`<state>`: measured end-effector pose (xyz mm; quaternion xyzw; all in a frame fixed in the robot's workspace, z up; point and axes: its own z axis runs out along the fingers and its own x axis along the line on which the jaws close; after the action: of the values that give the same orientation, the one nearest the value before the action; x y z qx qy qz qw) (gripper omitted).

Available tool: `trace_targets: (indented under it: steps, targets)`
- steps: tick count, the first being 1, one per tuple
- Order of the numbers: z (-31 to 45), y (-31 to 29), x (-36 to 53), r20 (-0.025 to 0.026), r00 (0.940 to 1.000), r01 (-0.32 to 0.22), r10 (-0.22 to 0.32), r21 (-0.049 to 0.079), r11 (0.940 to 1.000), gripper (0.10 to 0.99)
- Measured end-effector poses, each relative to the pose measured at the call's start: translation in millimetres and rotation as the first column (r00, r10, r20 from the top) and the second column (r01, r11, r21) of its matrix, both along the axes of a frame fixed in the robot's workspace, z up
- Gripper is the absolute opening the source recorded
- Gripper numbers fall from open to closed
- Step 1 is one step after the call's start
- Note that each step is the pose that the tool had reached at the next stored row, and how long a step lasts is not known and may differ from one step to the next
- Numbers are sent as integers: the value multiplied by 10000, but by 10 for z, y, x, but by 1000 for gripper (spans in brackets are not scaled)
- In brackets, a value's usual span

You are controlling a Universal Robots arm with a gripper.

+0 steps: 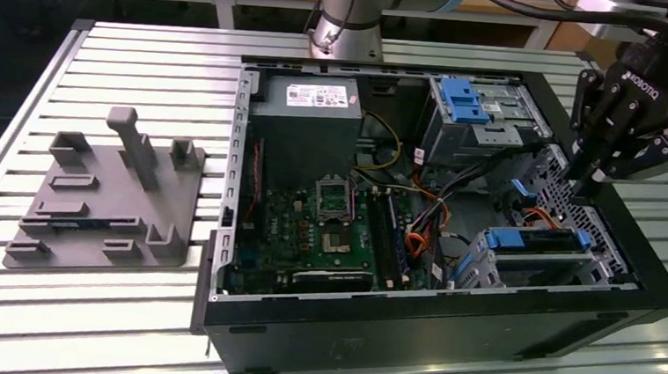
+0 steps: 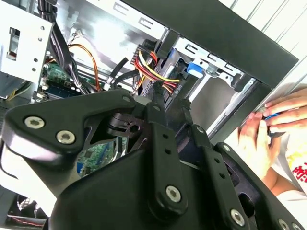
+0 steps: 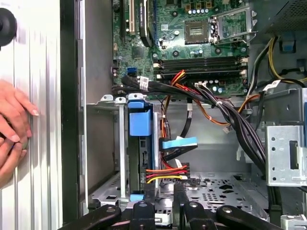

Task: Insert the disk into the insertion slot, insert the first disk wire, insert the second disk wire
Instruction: 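Insert the second disk wire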

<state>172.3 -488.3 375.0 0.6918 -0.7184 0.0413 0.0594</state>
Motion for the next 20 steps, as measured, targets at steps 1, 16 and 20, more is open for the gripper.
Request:
trace_targets:
  steps: [1, 16, 20]
  targets:
    - [0, 0, -5, 0, 10000, -40, 40, 1, 10000, 298]
    - [-12, 15, -281, -1, 9995, -314, 314, -41, 9995, 373]
    - [-36, 15, -323, -5, 9995, -313, 313, -175, 9994, 373]
